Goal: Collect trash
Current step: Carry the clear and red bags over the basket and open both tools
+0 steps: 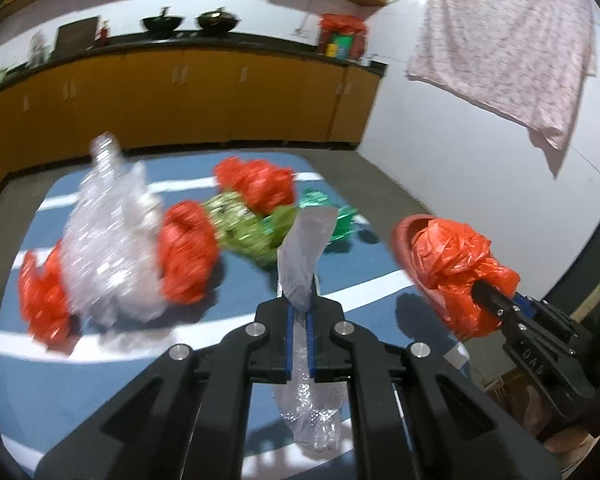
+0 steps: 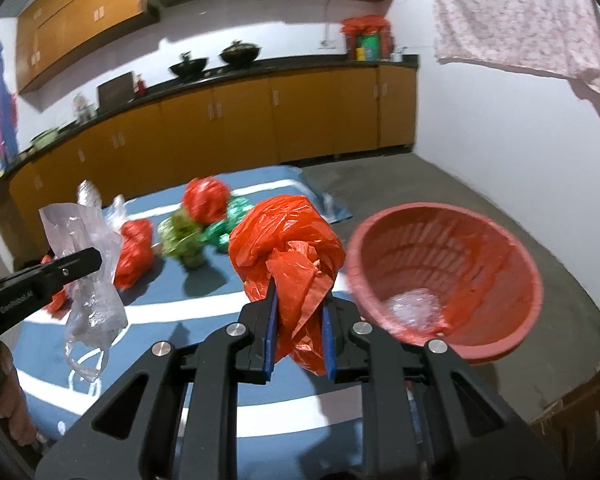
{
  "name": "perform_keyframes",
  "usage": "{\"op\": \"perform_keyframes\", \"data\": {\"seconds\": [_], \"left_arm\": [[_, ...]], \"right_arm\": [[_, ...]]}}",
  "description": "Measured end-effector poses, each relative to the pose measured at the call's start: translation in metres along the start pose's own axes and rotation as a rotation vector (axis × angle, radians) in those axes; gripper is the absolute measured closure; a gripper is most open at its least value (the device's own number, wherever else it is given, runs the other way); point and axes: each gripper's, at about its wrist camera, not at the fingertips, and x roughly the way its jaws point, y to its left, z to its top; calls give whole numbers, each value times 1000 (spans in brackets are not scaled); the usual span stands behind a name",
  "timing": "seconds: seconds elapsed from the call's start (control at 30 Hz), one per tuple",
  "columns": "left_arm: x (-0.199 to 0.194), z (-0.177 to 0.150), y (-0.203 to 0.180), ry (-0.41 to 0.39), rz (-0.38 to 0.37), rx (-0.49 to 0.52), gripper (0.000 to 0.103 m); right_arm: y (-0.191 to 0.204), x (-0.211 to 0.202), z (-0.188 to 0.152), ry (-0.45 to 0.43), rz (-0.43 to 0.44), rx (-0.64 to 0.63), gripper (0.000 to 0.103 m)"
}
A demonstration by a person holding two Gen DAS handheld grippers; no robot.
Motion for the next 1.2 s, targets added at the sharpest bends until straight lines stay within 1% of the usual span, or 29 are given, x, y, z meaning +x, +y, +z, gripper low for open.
{"op": "perform_keyframes", "data": {"seconds": [0.27,0.43,0.5,0.87,1.03,1.2], "left_arm": [[32,26,-64,-27,-118,111,96],[55,37,-101,-22,-172,156,96],[64,39,-110,-12,-192,167,96],[113,44,-159,33,-295,224,96],[131,45,-171,49,-332,241,96],[149,45,-179,69,-348,257,96]], "right_arm": [[-55,-11,12,-64,-147,71,84],[-86,-9,17,-78,-210,123,84],[-98,-6,18,-79,-230,146,84],[-137,9,29,-107,-294,231,84],[-145,17,26,-103,-298,266,84],[-153,27,26,-96,-295,291,84]]}}
